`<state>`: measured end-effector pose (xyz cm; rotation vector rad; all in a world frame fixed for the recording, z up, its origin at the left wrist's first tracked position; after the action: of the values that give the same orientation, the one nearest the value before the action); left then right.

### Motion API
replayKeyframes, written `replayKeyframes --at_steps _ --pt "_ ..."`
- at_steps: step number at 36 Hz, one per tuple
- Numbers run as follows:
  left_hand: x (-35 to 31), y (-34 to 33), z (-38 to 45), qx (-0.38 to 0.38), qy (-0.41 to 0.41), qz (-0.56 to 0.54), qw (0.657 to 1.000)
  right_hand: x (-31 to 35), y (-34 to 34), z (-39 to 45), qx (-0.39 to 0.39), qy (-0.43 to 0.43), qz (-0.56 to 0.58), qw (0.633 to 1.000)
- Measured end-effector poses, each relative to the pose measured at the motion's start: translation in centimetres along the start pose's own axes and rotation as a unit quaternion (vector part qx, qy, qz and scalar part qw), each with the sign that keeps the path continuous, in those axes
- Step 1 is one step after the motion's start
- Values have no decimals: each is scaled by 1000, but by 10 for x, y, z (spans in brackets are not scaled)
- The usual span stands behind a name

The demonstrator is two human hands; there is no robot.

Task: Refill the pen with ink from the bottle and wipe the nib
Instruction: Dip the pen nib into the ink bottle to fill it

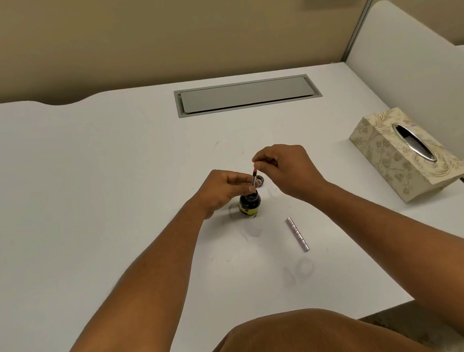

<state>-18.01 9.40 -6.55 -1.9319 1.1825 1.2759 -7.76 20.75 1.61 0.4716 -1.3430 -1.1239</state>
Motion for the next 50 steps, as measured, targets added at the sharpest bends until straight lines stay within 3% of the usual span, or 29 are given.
replayKeyframes --at_steps 16,38,50 --pt "0 0 1 -2 2 7 1000 -3 1 2 -3 -37 18 999" --pt "3 3 6 -7 -2 10 1000 3 2 7 15 5 -21 1000" --pt "3 1 4 1 1 -3 1000 -4 5 6 7 -29 -11 999"
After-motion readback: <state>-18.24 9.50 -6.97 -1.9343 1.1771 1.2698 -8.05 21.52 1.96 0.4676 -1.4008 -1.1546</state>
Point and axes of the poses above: each hand's wrist, its own z-axis towards the middle knuckle, its own y-axis out of the back of the hand, x = y × z, the point moved 5 cm from there along z, towards the middle knuckle, and after that the axes turned 9 degrees about y, right-handed, at the moved point
